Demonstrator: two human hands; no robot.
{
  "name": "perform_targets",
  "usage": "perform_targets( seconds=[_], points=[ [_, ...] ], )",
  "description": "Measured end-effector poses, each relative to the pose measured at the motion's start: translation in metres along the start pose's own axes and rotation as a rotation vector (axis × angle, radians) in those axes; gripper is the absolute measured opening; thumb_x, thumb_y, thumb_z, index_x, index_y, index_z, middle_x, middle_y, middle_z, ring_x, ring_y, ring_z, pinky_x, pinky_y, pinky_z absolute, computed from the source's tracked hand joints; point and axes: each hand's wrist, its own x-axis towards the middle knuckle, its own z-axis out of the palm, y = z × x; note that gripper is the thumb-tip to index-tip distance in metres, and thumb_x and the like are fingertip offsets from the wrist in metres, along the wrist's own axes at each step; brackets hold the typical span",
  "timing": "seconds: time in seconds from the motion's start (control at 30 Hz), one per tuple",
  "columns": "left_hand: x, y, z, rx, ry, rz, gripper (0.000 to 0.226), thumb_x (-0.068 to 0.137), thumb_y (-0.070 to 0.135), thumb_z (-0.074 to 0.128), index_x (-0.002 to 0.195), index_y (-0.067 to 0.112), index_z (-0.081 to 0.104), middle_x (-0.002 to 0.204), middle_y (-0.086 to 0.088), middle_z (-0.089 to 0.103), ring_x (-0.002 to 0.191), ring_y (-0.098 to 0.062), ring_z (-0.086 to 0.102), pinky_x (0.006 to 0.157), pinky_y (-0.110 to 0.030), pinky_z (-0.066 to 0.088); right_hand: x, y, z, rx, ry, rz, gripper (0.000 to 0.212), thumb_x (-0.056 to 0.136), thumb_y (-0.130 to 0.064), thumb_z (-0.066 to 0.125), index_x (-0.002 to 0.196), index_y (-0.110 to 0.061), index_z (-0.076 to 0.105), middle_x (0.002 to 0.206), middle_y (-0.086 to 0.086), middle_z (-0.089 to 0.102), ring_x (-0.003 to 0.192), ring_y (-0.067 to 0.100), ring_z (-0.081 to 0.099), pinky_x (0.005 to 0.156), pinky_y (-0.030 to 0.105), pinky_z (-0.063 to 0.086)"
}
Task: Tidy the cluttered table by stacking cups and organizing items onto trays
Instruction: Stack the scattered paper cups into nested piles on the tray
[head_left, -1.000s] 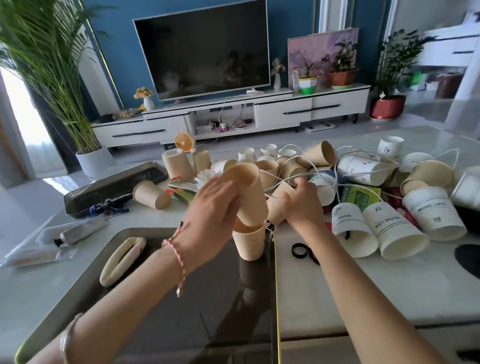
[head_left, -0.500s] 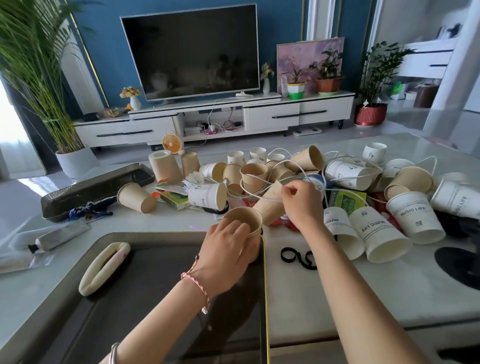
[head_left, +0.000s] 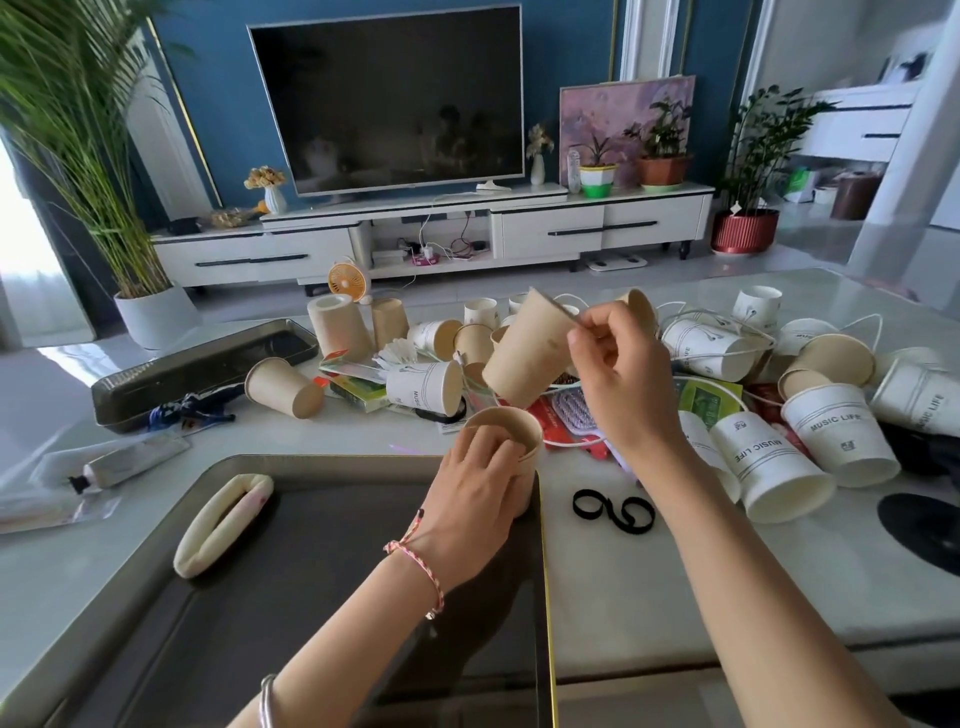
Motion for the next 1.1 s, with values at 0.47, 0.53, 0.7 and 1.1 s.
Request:
perform_targets(
  seconds=[0.47, 0.53, 0.7, 1.1],
  points=[
    [-0.026, -0.008, -0.002, -0.481, 0.142, -0.396, 0.067, 0.083, 0.005, 0.059, 0.136, 0.023, 0.024, 0.13, 0.006, 0.024, 0.119, -0.014, 0.042, 0.101, -0.039, 0.042, -0.043, -0.021, 0.007, -0.307, -0.255, -0.3, 0.018, 0.09, -0.012, 0.053, 0.084, 0.001, 0.063, 0.082, 0.014, 0.06, 0.085, 0.031, 0.057, 0.076, 0.034, 0.044],
    [-0.026, -0.007, -0.001, -0.492, 0.076, -0.388, 0.066, 0.085, 0.009, 0.058, 0.139, 0.029, 0.025, 0.135, 0.006, 0.025, 0.122, -0.012, 0.041, 0.102, -0.028, 0.038, -0.043, -0.02, 0.002, -0.339, -0.238, -0.313, 0.024, 0.092, -0.015, 0.048, 0.088, 0.001, 0.066, 0.084, 0.014, 0.061, 0.087, 0.032, 0.058, 0.079, 0.035, 0.045],
    [-0.025, -0.004, 0.0, -0.611, 0.017, -0.384, 0.079, 0.084, 0.012, 0.06, 0.145, 0.027, 0.013, 0.135, 0.006, 0.045, 0.126, -0.008, 0.043, 0.104, -0.029, 0.038, -0.063, -0.013, 0.008, -0.482, -0.441, -0.349, 0.019, 0.086, -0.014, 0.055, 0.076, -0.005, 0.068, 0.073, 0.01, 0.063, 0.072, 0.03, 0.053, 0.067, 0.039, 0.047],
    [-0.013, -0.016, 0.013, -0.578, -0.014, -0.42, 0.056, 0.085, 0.013, 0.061, 0.132, 0.027, 0.034, 0.121, 0.006, 0.051, 0.117, -0.012, 0.049, 0.091, -0.036, 0.05, -0.04, 0.029, -0.056, -0.593, -0.436, 0.015, 0.04, 0.08, -0.027, 0.065, 0.116, -0.011, 0.059, 0.112, 0.008, 0.057, 0.108, 0.028, 0.05, 0.095, 0.037, 0.037]
  ],
)
